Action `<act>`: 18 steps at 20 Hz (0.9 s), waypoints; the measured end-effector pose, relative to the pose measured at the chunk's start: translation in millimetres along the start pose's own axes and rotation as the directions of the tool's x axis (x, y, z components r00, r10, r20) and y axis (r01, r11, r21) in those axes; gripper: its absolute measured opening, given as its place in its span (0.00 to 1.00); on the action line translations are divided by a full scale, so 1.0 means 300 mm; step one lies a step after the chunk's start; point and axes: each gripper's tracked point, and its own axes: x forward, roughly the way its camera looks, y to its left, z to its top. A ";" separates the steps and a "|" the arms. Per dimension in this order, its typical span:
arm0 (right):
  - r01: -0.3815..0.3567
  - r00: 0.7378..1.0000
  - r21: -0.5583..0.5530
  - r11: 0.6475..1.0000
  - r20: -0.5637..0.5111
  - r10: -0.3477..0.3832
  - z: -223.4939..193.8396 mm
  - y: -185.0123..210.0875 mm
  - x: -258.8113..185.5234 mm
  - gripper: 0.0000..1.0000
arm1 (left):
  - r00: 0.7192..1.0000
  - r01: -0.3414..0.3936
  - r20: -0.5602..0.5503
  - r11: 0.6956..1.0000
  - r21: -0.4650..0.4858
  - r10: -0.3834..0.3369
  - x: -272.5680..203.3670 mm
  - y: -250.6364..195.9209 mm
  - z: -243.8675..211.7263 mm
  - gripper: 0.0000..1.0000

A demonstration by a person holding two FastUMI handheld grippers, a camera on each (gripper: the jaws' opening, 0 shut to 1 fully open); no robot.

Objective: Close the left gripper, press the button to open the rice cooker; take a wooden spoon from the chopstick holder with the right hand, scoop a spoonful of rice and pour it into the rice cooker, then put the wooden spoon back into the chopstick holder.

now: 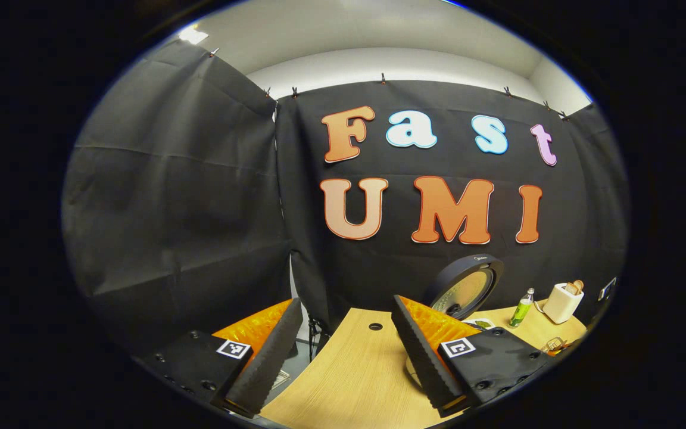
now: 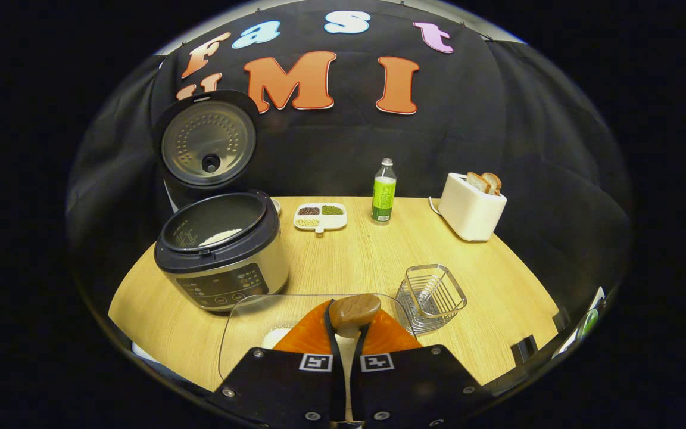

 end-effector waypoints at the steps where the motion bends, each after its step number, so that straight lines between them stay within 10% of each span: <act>1: -0.024 1.000 0.010 1.000 -0.011 0.024 -0.001 0.018 -0.003 0.02 | 1.000 0.001 -0.004 1.000 -0.006 -0.001 -0.002 0.000 -0.009 0.97; 12: -0.255 0.958 0.238 0.937 -0.066 0.277 -0.056 0.231 -0.134 0.02 | 1.000 -0.006 -0.026 0.999 -0.053 0.005 0.004 0.004 -0.053 0.97; 18: -0.236 0.950 0.537 0.810 -0.047 0.308 -0.068 0.180 -0.086 0.02 | 0.999 0.002 -0.037 0.998 -0.067 -0.005 0.007 -0.012 -0.073 0.99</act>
